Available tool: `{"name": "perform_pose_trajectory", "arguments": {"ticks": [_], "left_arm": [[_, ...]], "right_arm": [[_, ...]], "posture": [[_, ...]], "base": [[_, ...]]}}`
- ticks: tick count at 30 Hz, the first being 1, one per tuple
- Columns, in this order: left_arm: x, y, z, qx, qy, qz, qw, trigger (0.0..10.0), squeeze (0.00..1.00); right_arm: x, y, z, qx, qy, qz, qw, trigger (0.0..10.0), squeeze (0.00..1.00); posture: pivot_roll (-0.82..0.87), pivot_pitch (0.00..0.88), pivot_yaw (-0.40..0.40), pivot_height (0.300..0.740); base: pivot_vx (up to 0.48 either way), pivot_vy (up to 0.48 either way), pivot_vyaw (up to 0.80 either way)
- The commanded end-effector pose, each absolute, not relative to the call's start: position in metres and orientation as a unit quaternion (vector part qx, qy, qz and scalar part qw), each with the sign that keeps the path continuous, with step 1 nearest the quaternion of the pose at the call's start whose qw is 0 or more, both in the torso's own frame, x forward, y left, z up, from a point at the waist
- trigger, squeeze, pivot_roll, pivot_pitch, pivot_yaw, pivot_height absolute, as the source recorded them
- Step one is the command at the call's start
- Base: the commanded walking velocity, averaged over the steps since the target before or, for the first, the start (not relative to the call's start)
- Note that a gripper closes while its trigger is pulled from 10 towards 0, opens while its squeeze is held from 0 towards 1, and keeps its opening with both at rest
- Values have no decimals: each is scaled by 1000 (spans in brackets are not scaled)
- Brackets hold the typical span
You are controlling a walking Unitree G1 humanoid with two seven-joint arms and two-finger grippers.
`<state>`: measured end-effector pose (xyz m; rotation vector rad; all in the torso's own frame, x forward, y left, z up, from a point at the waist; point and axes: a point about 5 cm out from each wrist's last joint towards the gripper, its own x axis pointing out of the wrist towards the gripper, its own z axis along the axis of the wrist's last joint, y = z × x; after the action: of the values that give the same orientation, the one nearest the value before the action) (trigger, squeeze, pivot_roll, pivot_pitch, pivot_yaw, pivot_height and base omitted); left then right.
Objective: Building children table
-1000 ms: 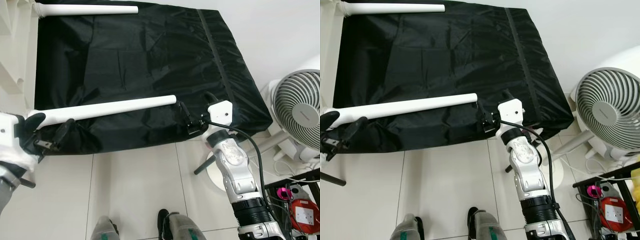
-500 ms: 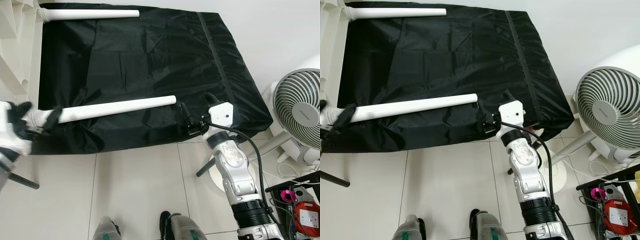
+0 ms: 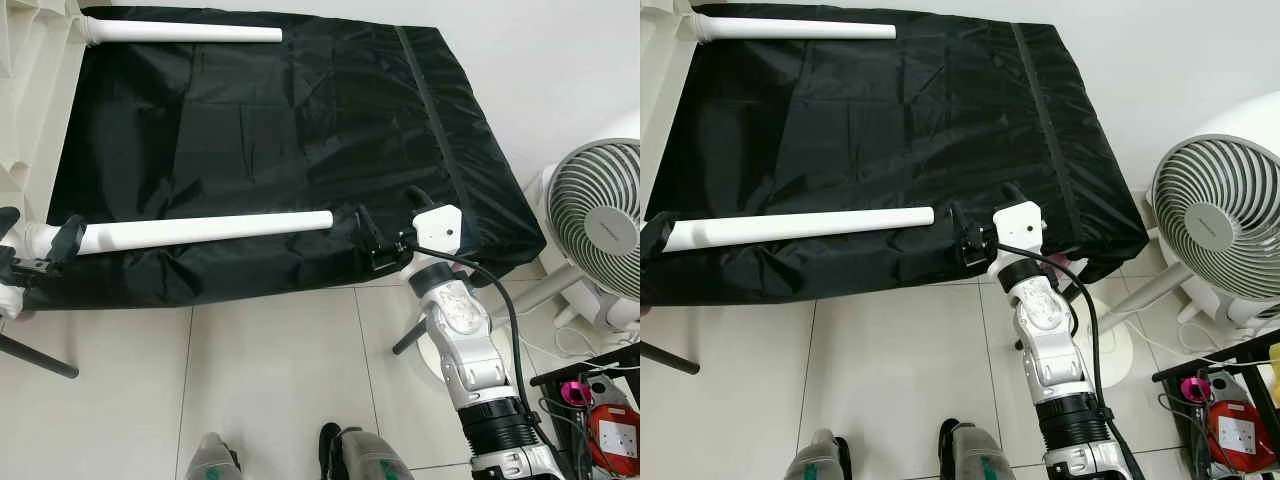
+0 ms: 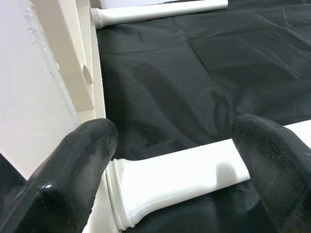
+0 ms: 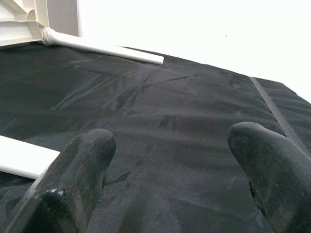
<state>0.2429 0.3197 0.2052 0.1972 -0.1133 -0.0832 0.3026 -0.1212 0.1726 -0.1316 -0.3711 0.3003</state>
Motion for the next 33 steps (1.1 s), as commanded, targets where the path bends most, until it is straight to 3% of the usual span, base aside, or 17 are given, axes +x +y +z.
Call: {"name": "perform_pose_trajectory", "arguments": {"ticks": [1, 14, 21, 26, 33], "left_arm": [[241, 328, 204, 101, -56, -10, 993, 10000, 0], [243, 329, 196, 106, -56, 3, 993, 10000, 0], [238, 300, 185, 79, -31, -104, 991, 10000, 0], [228, 272, 163, 70, 32, -219, 973, 10000, 0], [236, 277, 154, 103, 49, -206, 972, 10000, 0]], "right_arm": [[302, -123, 171, -66, -183, 148, 970, 10000, 0], [301, -125, 169, -67, -181, 147, 970, 10000, 0], [301, -125, 169, -67, -181, 147, 970, 10000, 0], [300, -126, 168, -69, -179, 149, 970, 10000, 0], [299, -128, 168, -73, -179, 147, 970, 10000, 0]], "posture": [[34, 149, -33, 740], [31, 165, -31, 740], [30, 170, -28, 740], [28, 171, -30, 740], [23, 172, -30, 740]], "base": [[0, 0, 0], [0, 0, 0], [0, 0, 0], [0, 0, 0], [0, 0, 0]]}}
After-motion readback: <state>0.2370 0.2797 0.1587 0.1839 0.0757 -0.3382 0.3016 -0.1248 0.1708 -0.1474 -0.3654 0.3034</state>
